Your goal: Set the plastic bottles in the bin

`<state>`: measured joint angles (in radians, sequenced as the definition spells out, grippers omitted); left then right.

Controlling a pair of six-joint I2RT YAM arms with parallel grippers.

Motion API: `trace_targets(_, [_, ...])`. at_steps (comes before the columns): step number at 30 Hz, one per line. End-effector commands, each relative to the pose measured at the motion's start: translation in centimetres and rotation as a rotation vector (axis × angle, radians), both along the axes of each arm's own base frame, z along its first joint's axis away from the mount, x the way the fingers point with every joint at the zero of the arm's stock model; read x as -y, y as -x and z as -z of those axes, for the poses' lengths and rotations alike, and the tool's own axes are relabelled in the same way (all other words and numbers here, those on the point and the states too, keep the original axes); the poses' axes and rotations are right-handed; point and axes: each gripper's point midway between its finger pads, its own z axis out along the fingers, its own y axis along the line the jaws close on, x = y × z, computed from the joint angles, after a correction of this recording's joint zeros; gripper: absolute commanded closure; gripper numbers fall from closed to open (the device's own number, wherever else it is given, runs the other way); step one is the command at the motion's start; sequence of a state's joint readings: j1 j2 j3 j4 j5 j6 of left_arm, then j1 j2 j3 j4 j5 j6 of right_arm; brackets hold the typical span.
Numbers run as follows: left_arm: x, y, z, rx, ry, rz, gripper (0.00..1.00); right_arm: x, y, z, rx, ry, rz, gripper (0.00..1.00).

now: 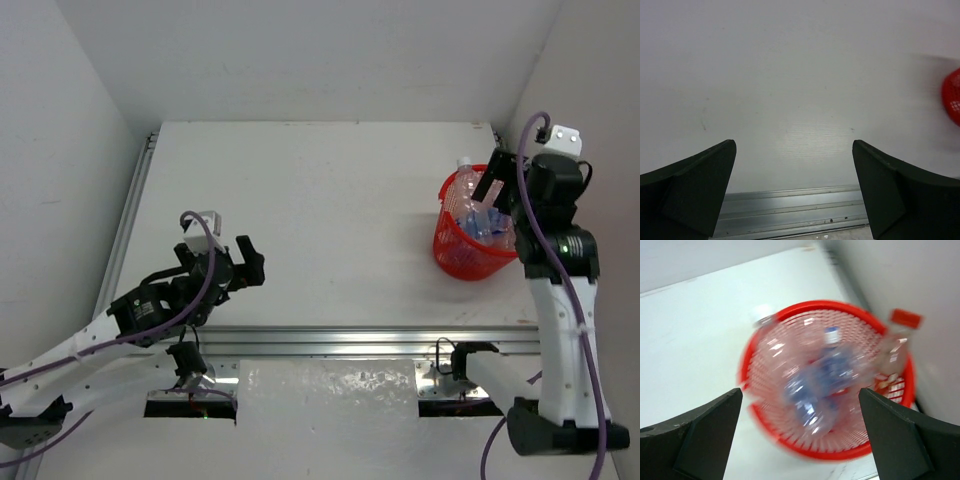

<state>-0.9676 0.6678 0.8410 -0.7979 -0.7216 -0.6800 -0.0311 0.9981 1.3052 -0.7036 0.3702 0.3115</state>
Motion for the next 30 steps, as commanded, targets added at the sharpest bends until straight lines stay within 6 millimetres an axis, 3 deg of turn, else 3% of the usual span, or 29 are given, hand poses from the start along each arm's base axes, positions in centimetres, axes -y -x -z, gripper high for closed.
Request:
trace_targets(1, [-2.0, -1.0, -2.9, 0.056, -0.002, -0.156, 0.0, -5.8, 4.8, 1.2, -0.082, -0.115, -0.313, 0.01])
trace_targets(5, [-4.6, -1.3, -5.4, 0.104, -0.048, -0.282, 0.0, -7.8, 9.5, 2.5, -0.087, -0.096, -0.436, 0.01])
trace_targets(8, [-7.0, -1.0, -7.1, 0.155, -0.065, -0.363, 0.0, -7.7, 12.8, 2.3, -0.013, -0.058, -0.453, 0.01])
trace_targets(11, [-7.8, -0.8, -7.9, 0.206, -0.038, -0.364, 0.0, -8.4, 15.6, 2.3, 0.045, -0.042, -0.522, 0.01])
trace_targets(17, [-9.6, 0.4, -6.8, 0.237, -0.032, -0.349, 0.0, -7.1, 19.7, 3.1, 0.109, -0.005, -0.524, 0.01])
trace_targets(18, [-10.6, 0.7, -6.8, 0.253, -0.019, -0.377, 0.0, -6.6, 20.0, 3.3, 0.114, 0.004, -0.507, 0.01])
trace_targets(23, [-11.3, 1.7, -7.0, 0.285, 0.123, -0.374, 0.0, -3.6, 21.4, 3.3, 0.186, 0.049, -0.394, 0.01])
trace_targets(30, [-11.4, 2.0, -7.1, 0.299, 0.172, -0.349, 0.0, -3.7, 20.9, 4.1, 0.204, 0.046, -0.389, 0.01])
